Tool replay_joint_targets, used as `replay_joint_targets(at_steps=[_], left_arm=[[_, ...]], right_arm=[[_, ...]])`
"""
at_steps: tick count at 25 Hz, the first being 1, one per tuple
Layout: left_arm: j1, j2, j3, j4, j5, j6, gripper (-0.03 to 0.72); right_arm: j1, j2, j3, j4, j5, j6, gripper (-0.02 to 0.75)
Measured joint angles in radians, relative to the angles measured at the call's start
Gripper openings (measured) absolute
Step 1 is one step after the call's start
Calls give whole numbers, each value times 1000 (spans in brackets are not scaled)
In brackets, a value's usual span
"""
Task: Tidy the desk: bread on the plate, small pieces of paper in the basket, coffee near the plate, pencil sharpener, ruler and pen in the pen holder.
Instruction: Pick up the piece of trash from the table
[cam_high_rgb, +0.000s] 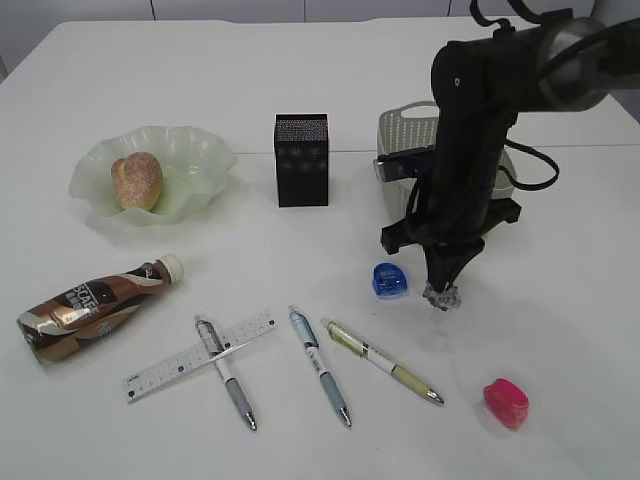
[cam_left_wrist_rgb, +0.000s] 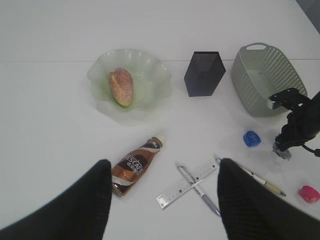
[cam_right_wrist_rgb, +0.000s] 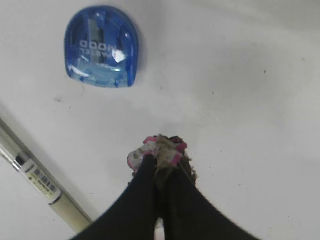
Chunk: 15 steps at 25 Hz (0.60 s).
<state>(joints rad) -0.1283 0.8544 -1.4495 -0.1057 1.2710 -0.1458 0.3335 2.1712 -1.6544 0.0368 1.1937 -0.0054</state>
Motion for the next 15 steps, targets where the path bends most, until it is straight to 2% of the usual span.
replay_joint_targets(at_steps=[9, 15], left_arm=[[0, 0, 0, -2, 0, 0, 473], [0, 0, 0, -26, 0, -2, 470]], right_arm=[[2, -142, -41, -8, 26, 11, 13], [2, -155, -227, -78, 33, 70, 13]])
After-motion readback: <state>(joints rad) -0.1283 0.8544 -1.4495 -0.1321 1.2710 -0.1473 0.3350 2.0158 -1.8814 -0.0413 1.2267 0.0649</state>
